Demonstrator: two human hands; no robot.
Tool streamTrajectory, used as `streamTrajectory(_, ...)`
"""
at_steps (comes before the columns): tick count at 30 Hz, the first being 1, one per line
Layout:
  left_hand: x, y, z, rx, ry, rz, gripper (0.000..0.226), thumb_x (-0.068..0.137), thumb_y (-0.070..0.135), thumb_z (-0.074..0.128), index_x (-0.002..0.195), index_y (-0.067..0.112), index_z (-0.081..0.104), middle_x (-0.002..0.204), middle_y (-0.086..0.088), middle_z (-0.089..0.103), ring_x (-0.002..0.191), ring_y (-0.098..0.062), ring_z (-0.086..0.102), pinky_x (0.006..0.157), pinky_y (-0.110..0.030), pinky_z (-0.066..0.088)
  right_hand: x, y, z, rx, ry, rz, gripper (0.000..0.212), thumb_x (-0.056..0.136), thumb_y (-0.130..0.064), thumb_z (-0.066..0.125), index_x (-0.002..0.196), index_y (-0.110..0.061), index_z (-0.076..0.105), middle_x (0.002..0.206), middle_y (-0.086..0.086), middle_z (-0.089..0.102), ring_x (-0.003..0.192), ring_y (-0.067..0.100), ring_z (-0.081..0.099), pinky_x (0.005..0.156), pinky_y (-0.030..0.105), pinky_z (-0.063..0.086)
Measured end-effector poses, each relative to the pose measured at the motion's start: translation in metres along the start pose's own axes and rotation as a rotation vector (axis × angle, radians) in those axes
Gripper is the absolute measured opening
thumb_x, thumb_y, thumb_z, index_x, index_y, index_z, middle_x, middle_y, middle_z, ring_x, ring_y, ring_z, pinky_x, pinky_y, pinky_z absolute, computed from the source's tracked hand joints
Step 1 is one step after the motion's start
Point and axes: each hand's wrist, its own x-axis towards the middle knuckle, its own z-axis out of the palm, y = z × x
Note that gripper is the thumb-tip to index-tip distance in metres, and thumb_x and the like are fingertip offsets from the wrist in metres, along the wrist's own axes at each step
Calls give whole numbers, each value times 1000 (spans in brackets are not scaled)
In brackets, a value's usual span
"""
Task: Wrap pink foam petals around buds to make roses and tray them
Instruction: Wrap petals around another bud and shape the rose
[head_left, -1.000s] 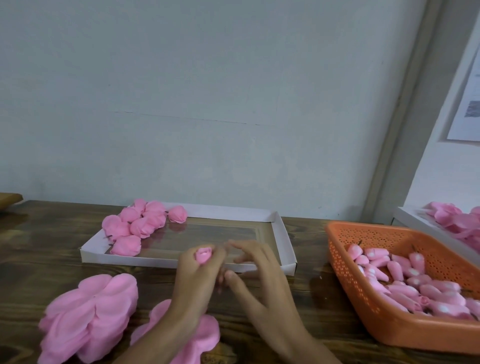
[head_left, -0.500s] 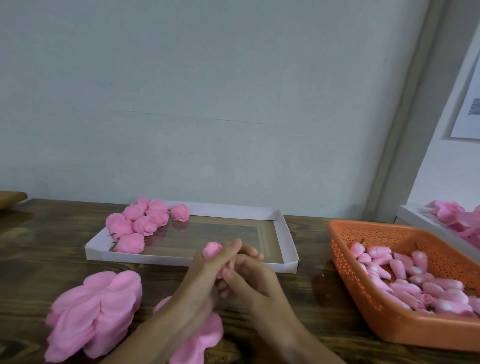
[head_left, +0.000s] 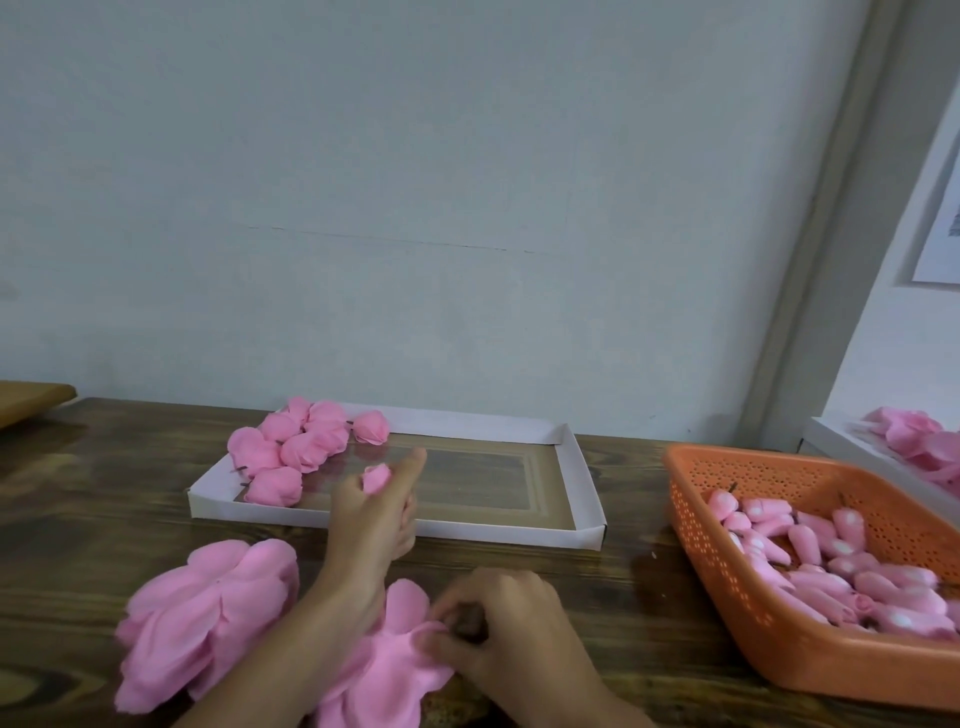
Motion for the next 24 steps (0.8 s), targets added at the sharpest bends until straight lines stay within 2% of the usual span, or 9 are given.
streamTrajectory(3,0,-6,0,33,-7,-6,54,95,27,74,54,20,40,46,1,31,37,-12,23,40,-17,19,-1,-2,-2,31,4,52,26,81,-55,75,103,-42,73,94,-19,75,76,-11,60,68,4,40)
streamTrajectory(6,0,-8,1,49,-38,-17,49,96,23,73,60,17,41,47,0,32,37,-12,24,39,-18,20,-2,-2,-1,-48,26,63,26,84,-53,69,110,-50,67,102,-22,74,93,-2,64,75,12,47)
streamTrajectory(11,-1,-9,3,76,-66,-4,51,95,27,74,55,18,43,47,-4,38,39,-15,32,39,-24,29,-2,-4,3,34,118,21,13,84,-38,73,96,-41,74,105,-23,71,94,-3,66,79,16,52)
streamTrajectory(13,-2,-9,4,67,-81,44,52,92,37,76,53,16,49,51,-7,50,46,-17,45,48,-24,40,1,0,2,186,132,105,11,82,-31,71,91,-39,70,90,-19,73,82,0,68,76,19,55)
streamTrajectory(15,-4,-8,5,51,-91,80,49,84,50,74,58,11,61,63,-9,65,59,-16,57,63,-25,47,4,9,-2,418,171,244,11,91,-25,67,85,-34,64,81,-11,74,73,4,67,78,37,58)
streamTrajectory(17,-4,-8,5,44,-76,65,43,79,60,71,69,18,76,84,-10,76,78,-20,68,82,-35,52,7,19,-6,639,221,395,26,102,-23,60,78,-33,59,82,2,75,73,17,67,76,50,58)
streamTrajectory(19,-4,-9,5,19,-76,4,38,78,61,72,83,24,81,100,-7,79,102,-24,72,103,-50,51,11,27,-11,863,256,502,24,106,-21,57,82,-26,58,90,17,74,74,29,71,64,47,59)
streamTrajectory(21,-6,-8,6,1,-102,-73,48,75,60,76,98,18,80,106,-2,80,112,-27,70,109,-55,49,16,33,-14,1028,302,532,16,105,-15,59,89,-14,57,96,18,71,81,29,74,63,42,61)
streamTrajectory(24,-12,-6,11,30,-147,-136,68,79,61,80,113,4,72,106,-2,80,112,-26,72,105,-50,54,18,40,-16,1107,297,459,16,104,-13,62,89,-7,60,110,9,72,104,29,76,77,48,64)
